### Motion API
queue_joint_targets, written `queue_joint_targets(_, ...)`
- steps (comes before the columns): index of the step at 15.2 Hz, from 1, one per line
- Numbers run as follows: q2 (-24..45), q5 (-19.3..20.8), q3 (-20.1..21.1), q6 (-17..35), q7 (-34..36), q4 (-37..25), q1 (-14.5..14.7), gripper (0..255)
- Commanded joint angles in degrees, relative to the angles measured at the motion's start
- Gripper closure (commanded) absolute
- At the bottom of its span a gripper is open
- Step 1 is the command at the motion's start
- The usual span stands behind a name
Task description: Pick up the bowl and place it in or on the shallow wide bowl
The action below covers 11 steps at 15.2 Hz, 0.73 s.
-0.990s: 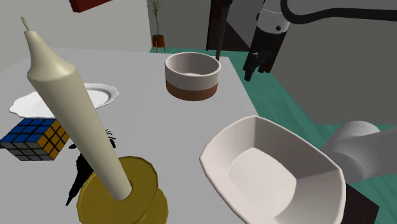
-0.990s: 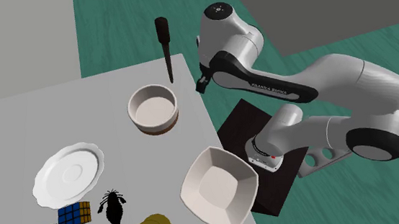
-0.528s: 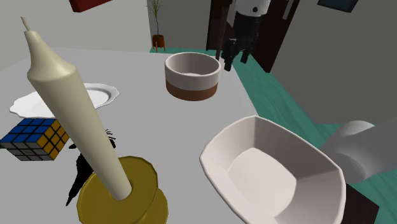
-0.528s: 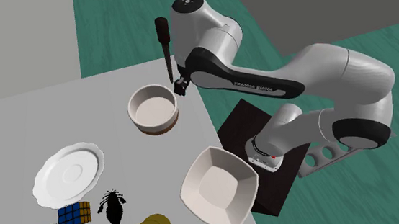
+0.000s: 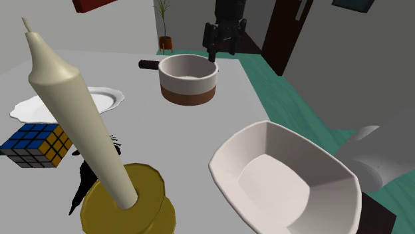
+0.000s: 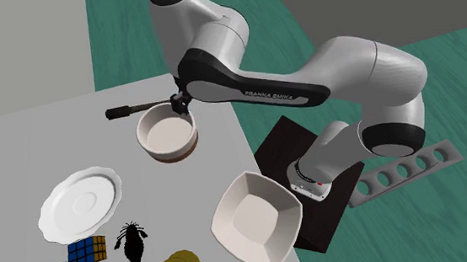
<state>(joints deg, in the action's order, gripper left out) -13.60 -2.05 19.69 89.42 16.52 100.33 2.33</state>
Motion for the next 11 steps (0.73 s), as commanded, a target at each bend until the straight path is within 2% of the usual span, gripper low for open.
queue_joint_targets(1, 0.3, 0.0, 0.3, 0.9, 0.4, 0.6, 0.1, 0)
queue_joint_targets(6, -0.5, -0.3, 0.2, 4.8, 0.2, 5.3, 0.2, 0)
queue_joint_targets(11, -0.6, -0.3, 0.2, 5.3, 0.2, 5.8, 0.2, 0)
